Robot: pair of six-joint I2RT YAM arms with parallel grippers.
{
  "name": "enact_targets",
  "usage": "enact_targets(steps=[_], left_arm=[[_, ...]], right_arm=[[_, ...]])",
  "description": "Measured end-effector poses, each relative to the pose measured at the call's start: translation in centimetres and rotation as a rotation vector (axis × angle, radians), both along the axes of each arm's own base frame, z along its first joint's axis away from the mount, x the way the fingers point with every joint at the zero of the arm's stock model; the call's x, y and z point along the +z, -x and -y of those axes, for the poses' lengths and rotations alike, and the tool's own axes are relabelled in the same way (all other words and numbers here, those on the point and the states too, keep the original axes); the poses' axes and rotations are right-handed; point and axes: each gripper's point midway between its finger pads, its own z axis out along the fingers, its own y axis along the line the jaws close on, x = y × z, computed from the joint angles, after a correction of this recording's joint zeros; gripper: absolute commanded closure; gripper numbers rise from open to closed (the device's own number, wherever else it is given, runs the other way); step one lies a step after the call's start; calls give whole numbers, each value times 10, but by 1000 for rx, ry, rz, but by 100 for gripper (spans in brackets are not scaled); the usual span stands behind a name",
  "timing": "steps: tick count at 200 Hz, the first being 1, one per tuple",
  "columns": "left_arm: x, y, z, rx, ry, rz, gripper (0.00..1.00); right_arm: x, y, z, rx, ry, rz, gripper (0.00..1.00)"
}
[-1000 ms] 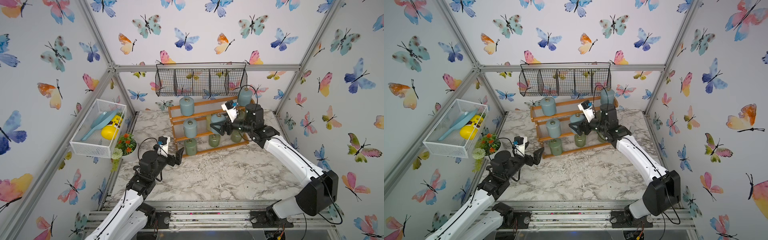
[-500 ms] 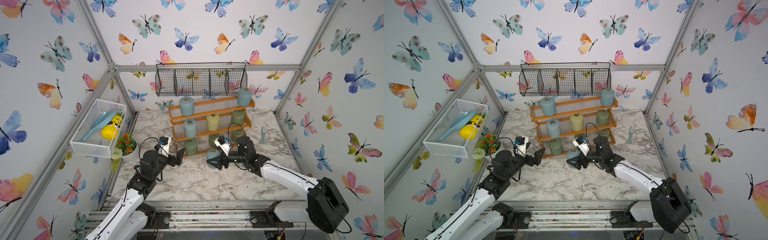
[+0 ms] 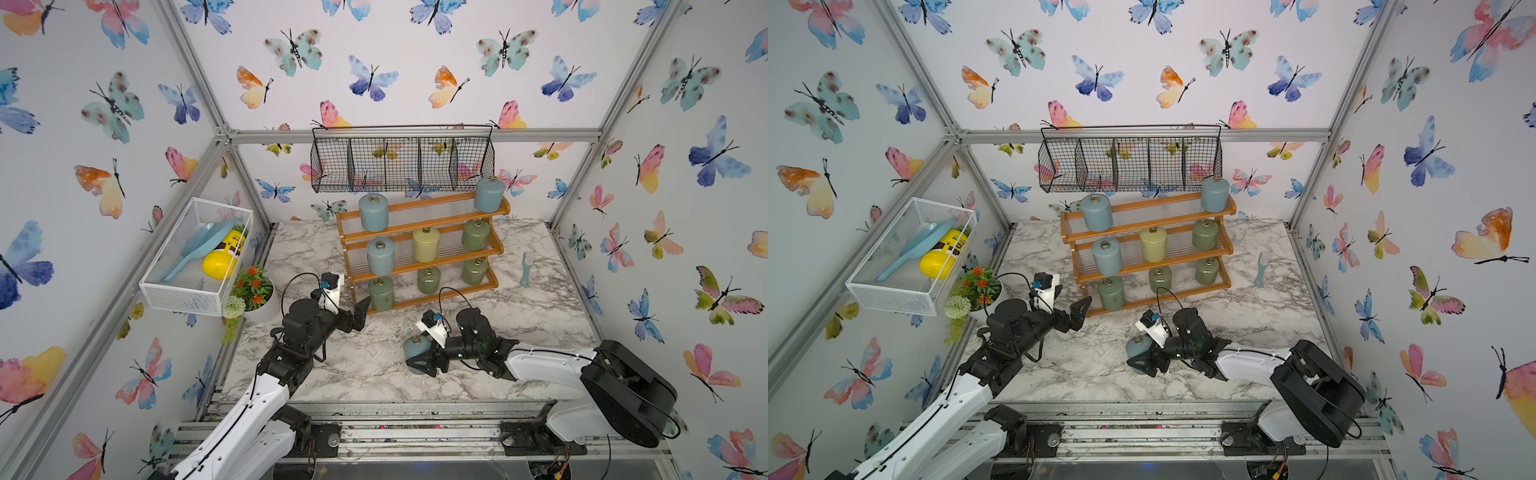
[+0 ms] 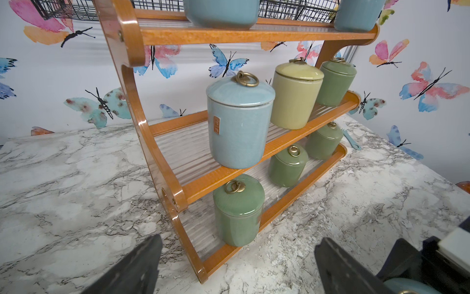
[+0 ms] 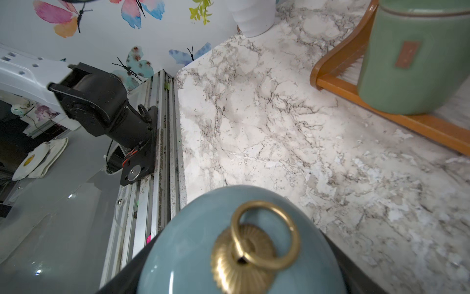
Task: Remove the tea canisters from the shelf
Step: Place the tea canister at the center of the board.
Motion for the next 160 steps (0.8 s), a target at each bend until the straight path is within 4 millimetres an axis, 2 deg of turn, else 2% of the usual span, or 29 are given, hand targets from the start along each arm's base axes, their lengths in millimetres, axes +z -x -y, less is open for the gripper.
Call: enact_targets(steps=[66, 112, 160], left_arm=[[0, 0, 0, 3, 9, -5, 2], [0, 0, 0, 4, 8, -4, 2], [0, 0, 0, 5, 8, -4, 2]], right_arm=[[-21, -1, -9, -10, 26, 13, 30], [-39, 1, -6, -25, 61, 7, 30], [-40, -1, -7, -36, 57, 26, 21]])
